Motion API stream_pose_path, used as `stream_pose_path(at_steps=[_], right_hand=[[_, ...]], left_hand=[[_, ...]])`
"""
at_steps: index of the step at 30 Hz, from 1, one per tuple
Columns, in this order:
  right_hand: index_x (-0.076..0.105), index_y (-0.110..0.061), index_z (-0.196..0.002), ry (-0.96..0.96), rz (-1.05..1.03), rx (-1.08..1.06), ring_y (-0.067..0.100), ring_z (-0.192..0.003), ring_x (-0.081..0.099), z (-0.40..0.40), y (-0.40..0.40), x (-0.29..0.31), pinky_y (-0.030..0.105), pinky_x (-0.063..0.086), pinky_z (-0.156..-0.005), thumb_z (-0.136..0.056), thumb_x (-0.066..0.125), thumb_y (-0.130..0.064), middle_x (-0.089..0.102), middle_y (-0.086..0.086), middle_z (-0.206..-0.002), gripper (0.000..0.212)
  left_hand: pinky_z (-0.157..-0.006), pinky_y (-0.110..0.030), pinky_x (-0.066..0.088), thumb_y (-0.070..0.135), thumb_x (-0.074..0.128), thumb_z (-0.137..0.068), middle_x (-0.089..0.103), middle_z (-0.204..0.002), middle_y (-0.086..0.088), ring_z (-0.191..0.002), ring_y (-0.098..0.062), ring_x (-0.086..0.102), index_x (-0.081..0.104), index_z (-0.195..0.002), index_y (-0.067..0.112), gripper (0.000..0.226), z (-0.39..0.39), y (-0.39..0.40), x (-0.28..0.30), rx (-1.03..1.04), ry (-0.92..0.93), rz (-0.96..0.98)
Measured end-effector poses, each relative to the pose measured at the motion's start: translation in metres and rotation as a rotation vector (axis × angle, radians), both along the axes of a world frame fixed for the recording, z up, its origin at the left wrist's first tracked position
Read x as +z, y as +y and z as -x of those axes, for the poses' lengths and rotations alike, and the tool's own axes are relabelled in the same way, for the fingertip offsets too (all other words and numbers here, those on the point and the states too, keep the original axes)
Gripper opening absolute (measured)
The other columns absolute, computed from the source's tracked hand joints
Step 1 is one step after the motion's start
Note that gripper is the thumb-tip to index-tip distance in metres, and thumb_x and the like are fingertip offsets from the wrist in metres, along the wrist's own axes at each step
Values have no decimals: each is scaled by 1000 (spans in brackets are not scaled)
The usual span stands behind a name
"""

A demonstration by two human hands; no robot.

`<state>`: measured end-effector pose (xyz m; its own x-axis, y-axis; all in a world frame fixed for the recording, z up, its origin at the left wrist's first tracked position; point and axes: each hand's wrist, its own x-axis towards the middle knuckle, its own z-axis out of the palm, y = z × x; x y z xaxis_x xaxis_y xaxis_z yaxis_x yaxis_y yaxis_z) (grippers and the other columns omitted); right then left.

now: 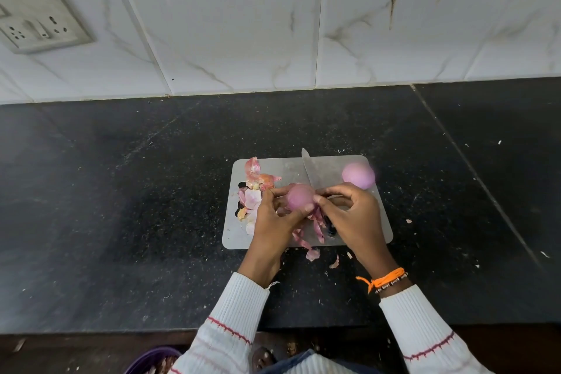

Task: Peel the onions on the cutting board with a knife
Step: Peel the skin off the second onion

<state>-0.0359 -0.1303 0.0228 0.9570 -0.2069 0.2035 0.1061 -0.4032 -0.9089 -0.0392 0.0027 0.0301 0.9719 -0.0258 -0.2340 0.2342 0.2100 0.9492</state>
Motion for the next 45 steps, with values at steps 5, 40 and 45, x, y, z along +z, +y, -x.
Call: stream_pose_path(at_steps=[5,40,45], right_hand=[[71,-10,-84,-29,5,5,2,-75,63,-3,-3,2,9,49,-67,-78,71,-7,65,-7,-75,7],[70,-15,-89,134,-317,19,20,-85,70,-1,-4,-2,47,58,-75,-78,72,-15,72,6,-87,11],[70,-17,-84,-5,-163,-10,11,-78,69,0,-4,2,31,58,-73,-79,70,-8,71,0,-80,10]], left_hand=[[-71,-23,57,6,72,-77,60,-107,-7,-94,-18,64,49,-117,8,46,0,0,2,-6,-19,-11],[-76,-30,57,-1,72,-73,64,-102,-6,-91,-17,66,52,-107,15,42,0,-4,-4,14,-87,41],[-81,-35,57,3,74,-73,63,-106,-8,-98,-24,65,52,-110,14,44,1,-5,-3,20,-79,20]])
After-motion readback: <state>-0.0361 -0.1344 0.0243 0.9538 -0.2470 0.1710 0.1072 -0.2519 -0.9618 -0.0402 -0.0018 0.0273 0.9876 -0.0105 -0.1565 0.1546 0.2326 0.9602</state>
